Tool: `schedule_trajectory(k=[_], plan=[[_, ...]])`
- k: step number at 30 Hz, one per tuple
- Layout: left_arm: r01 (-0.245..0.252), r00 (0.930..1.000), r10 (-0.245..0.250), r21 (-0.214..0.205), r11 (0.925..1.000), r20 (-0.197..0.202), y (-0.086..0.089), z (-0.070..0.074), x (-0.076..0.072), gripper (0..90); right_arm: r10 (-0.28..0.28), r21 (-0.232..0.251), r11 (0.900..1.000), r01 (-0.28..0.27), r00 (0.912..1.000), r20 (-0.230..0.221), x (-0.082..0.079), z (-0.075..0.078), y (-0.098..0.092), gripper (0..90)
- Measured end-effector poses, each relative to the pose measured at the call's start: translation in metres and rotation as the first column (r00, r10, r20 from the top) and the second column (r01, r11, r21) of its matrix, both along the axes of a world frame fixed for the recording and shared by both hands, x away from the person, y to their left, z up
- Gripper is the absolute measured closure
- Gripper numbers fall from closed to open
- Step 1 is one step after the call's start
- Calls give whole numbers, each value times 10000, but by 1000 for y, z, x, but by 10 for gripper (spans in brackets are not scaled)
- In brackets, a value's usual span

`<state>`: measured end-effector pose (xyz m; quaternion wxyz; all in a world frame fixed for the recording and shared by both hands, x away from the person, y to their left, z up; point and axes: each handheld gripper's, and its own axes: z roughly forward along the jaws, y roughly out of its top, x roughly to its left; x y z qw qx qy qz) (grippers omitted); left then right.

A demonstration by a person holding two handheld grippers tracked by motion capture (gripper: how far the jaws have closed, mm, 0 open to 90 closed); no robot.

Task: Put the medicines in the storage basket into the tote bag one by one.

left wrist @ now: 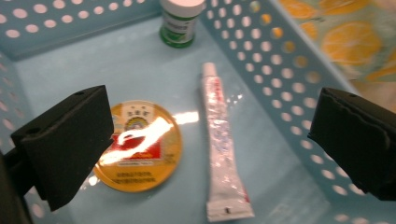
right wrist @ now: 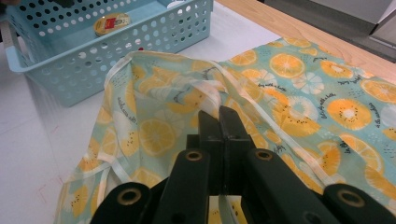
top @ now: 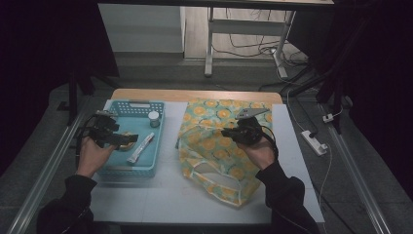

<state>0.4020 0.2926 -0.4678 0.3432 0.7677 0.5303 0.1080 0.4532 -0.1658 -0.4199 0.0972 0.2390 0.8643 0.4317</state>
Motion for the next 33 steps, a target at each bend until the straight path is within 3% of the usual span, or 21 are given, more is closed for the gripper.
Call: schedule_trajectory(k=[9,20,23,28,33], plan=[[118,9990,-123,-119,9999,-432,2,-12,23,0,-7,4,10000,7,10000,13,0,0,-1,900],[-93,9931,173,692,9976,-1156,2,-34,41,0,-6,-7,10000,6,10000,-5,0,-1,-2,900],[-130,9889,261,897,9959,-1466,1,-38,45,0,-4,-17,10000,4,10000,-20,0,-1,-1,900],[-153,9843,396,1401,9900,-1719,-2,-42,48,0,7,-32,10000,-7,10000,-25,0,-1,-2,900],[-120,9747,547,1934,9810,-2166,-6,-45,50,0,26,-46,10000,-26,10000,-33,0,-2,-2,900]])
